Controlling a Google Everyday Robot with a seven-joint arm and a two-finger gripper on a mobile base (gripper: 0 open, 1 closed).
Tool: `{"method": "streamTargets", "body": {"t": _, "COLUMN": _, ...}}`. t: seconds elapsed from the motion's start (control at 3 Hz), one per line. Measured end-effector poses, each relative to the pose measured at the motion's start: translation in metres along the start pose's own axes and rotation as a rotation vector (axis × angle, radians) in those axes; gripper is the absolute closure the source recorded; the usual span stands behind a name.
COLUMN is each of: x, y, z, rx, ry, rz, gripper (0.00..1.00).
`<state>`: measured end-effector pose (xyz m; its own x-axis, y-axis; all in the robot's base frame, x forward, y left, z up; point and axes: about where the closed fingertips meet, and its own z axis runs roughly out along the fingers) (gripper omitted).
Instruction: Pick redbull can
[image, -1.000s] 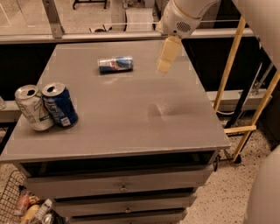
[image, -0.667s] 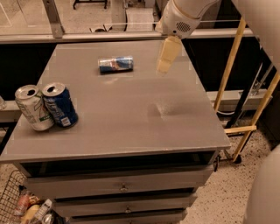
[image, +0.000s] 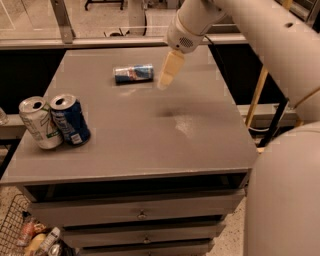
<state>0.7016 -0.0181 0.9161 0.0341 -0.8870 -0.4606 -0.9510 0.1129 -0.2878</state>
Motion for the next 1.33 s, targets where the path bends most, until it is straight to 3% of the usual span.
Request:
{"method": "streamTargets", "body": {"t": 0.67, "x": -0.019, "y": -0.019, "z": 0.057, "rx": -0.001, "ry": -0.051, "rz": 0.057, "gripper": 0.0}}
{"method": "streamTargets", "body": {"t": 1.33, "x": -0.033, "y": -0.028, "z": 0.097, "rx": -0.036, "ry": -0.09, "rz": 0.077, "gripper": 0.0}}
